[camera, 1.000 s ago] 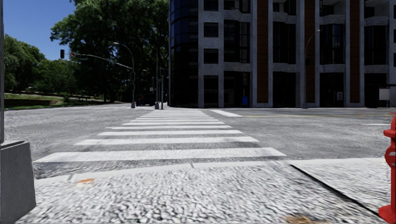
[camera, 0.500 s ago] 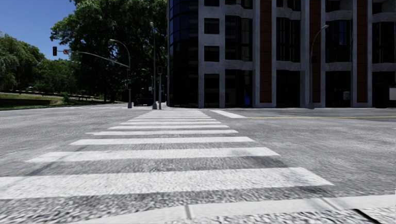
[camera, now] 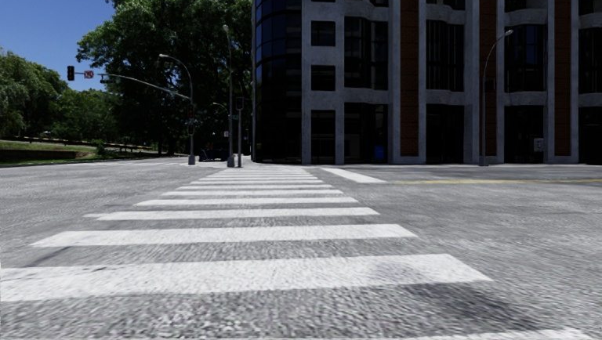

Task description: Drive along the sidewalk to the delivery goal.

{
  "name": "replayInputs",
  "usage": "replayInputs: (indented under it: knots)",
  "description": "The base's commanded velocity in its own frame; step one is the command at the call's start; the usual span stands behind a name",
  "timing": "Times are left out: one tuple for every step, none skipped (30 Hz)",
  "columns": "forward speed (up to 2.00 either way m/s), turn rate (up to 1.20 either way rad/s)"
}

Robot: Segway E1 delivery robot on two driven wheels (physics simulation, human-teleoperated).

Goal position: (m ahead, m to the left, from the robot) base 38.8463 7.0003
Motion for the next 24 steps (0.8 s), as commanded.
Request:
replayInputs:
  knots:
    - [2.00, 0.00]
    - [2.00, 0.00]
    - [2.00, 0.00]
    - [2.00, 0.00]
    - [2.00, 0.00]
    - [2.00, 0.00]
    - [2.00, 0.00]
    - [2.00, 0.00]
    - [2.00, 0.00]
    - [2.00, 0.00]
    - [2.00, 0.00]
    - [2.00, 0.00]
    - [2.00, 0.00]
    - [2.00, 0.00]
    - [2.00, 0.00]
    - [2.00, 0.00]
    - [2.00, 0.00]
    - [2.00, 0.00]
    - [2.00, 0.00]
    - [2.00, 0.00]
    - [2.00, 0.00]
    - [2.00, 0.00]
    - [2.00, 0.00]
    - [2.00, 0.00]
